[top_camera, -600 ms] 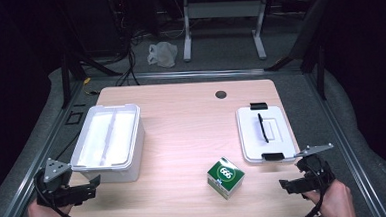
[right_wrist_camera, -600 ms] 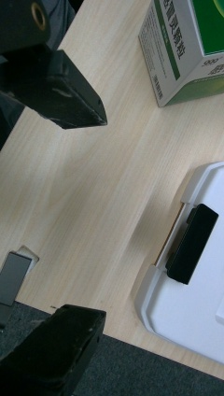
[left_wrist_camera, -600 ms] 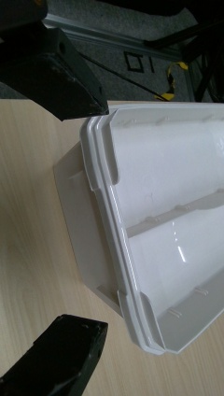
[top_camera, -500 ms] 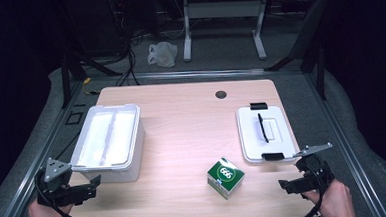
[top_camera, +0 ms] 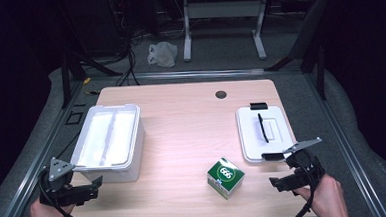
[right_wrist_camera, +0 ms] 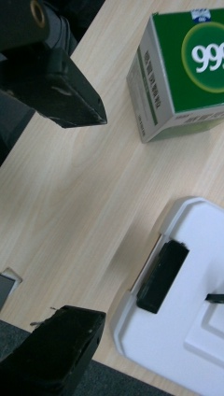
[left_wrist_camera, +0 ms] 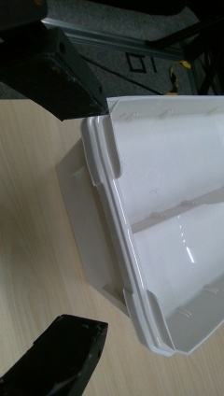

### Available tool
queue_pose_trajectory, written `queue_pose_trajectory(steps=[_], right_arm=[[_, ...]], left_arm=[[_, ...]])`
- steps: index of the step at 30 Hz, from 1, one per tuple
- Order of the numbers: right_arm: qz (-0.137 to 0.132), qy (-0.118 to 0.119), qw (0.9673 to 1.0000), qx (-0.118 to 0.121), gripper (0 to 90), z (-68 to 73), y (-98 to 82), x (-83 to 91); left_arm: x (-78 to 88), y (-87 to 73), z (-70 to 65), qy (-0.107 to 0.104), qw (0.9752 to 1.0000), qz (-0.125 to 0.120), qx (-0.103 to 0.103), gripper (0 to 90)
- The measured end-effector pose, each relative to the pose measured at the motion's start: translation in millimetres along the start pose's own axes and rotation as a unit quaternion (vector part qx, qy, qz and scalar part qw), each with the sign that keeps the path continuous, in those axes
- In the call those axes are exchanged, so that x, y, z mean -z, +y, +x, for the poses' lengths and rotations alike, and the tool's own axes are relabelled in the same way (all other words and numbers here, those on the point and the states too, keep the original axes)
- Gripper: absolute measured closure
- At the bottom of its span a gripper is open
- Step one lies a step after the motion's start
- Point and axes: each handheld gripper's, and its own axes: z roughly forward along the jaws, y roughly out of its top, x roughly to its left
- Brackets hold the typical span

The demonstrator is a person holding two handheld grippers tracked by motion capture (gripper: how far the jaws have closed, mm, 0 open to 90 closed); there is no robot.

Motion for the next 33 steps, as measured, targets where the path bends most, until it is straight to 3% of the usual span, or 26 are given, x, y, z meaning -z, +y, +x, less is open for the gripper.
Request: queue_pose_trajectory(steps=[14,21,26,27,33], right_arm=[[0.006,0.031,0.9990,0.033,0.7,32.0,34.3,-3.3],[0.022,0.053,0.9972,0.048,0.0,51.0,55.1,-9.8],[0.044,0.068,0.9942,0.070,0.0,70.7,71.2,-23.4],[0.061,0.075,0.9922,0.079,0.0,78.6,78.1,-32.9],[0.097,0.080,0.9881,0.089,0.0,92.3,90.6,-54.1]], left_arm=[[-4.5,4.3,-6.4,-0.003,0.9999,0.007,-0.008,0.0],[-5.6,4.4,-6.5,-0.002,0.9999,0.009,-0.010,0.0],[-5.9,4.1,-6.0,-0.002,0.9999,0.010,-0.011,0.0],[-6.0,3.9,-5.8,-0.003,0.9999,0.011,-0.011,0.0],[-6.8,3.3,-5.6,-0.003,0.9998,0.012,-0.012,0.0]])
